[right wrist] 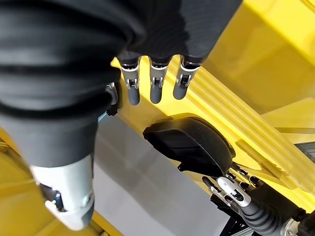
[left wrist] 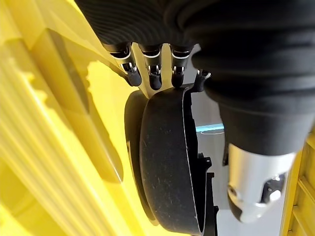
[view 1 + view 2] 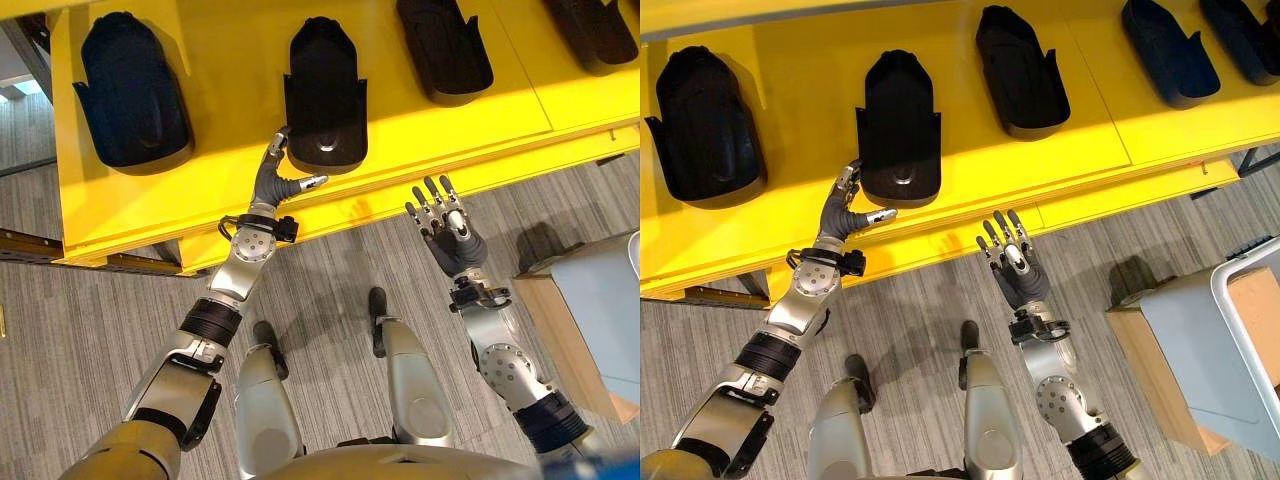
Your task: Move parts from the plastic box to the shelf.
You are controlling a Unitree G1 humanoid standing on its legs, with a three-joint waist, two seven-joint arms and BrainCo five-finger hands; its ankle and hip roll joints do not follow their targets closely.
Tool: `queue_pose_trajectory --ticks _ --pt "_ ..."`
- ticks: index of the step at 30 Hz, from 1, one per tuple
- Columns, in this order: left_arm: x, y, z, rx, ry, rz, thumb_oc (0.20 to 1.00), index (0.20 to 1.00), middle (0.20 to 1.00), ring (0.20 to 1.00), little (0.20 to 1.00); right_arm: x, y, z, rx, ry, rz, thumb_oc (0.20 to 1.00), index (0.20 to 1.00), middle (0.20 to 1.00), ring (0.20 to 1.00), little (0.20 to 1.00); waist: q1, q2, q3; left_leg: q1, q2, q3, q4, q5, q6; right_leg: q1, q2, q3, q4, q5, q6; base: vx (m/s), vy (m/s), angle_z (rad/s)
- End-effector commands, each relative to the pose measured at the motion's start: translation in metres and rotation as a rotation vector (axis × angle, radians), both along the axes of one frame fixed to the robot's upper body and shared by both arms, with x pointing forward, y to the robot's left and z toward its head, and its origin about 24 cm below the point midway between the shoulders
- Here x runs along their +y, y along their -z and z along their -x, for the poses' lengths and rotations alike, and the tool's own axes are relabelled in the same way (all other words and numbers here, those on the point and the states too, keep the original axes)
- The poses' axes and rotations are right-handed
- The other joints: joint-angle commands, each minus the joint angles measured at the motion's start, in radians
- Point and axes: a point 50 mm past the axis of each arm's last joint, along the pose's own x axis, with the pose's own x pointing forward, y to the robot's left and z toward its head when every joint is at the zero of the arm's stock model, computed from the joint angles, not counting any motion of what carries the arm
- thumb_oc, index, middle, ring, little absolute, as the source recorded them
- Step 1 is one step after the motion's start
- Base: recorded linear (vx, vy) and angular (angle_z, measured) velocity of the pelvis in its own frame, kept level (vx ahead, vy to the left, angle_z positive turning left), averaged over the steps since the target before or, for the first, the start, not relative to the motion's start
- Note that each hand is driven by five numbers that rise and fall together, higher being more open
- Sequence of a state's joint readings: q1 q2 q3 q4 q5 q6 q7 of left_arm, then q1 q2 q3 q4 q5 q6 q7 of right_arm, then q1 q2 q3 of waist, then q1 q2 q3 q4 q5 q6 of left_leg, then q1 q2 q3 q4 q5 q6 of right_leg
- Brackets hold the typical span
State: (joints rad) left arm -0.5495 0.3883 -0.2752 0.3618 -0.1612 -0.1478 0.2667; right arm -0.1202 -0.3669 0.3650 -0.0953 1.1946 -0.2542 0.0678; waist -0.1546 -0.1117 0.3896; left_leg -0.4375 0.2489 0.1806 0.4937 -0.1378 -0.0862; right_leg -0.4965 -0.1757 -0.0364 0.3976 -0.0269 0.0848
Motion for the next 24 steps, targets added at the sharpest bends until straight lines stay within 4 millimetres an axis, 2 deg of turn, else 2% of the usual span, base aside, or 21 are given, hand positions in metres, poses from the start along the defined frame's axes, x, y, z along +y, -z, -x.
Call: queue_pose_trajectory --ticks 1,8,16,24 --pt "-0.015 0.009 0.013 -0.003 0.096 -0.025 1.0 1.0 1.0 1.0 1.0 0.0 -0.031 0.007 -0.158 -0.018 -0.005 1.0 1.0 1.0 1.0 1.0 0.008 0.01 -0.051 -0.061 0.059 -0.087 -0.039 0.087 -0.018 0.037 -0.059 0.014 -0.009 0.02 0.041 0.0 0.0 0.0" --pt "-0.009 0.015 0.016 0.025 0.095 -0.005 1.0 1.0 1.0 1.0 1.0 0.003 -0.06 -0.008 -0.259 0.009 0.053 1.0 1.0 1.0 1.0 1.0 0.023 0.007 -0.063 -0.059 0.058 -0.092 -0.037 0.084 -0.015 0.05 -0.064 0.006 -0.011 0.019 0.043 0.0 0.0 0.0" --pt "-0.006 0.017 0.017 0.049 0.105 -0.016 1.0 1.0 1.0 1.0 1.0 0.0 -0.076 -0.031 -0.264 0.079 0.098 1.0 1.0 1.0 1.0 1.0 0.038 0.006 -0.072 -0.058 0.052 -0.099 -0.045 0.084 -0.013 0.059 -0.067 -0.004 -0.014 0.017 0.044 0.0 0.0 0.0" --pt "-0.007 0.018 0.019 0.059 0.134 -0.036 1.0 1.0 1.0 1.0 1.0 -0.014 -0.091 -0.056 -0.259 0.187 0.195 1.0 1.0 1.0 1.0 1.0 0.05 0.006 -0.08 -0.066 0.054 -0.103 -0.042 0.083 -0.01 0.056 -0.065 -0.009 -0.013 0.015 0.042 0.0 0.0 0.0"
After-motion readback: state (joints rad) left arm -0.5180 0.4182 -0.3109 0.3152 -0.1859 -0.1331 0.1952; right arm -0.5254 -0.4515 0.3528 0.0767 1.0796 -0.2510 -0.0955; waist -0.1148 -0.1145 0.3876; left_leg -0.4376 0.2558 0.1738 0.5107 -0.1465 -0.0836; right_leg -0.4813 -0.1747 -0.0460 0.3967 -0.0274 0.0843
